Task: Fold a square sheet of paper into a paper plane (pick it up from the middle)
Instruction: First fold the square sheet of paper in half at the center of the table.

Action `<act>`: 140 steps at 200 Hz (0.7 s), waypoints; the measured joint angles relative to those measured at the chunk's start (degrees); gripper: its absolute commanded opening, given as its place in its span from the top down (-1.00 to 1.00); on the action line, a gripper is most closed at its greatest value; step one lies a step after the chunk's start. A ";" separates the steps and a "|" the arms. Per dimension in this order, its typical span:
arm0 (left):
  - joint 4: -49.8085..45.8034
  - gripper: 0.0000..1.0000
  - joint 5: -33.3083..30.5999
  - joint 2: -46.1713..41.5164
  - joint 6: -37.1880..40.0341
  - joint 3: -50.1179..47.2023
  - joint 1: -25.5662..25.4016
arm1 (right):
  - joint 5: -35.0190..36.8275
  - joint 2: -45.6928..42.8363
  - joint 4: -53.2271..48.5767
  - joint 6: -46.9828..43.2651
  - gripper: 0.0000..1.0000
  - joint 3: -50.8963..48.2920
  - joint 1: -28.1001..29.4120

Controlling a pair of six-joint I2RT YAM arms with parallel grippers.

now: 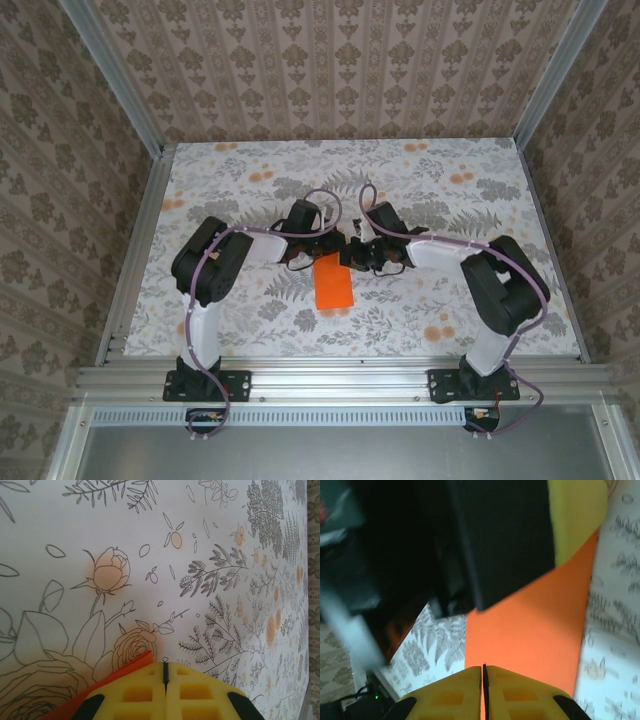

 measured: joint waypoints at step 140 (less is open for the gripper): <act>1.62 0.89 -2.19 -0.92 -2.62 -1.77 0.33 | -0.85 7.63 4.35 0.20 0.85 -0.55 -0.26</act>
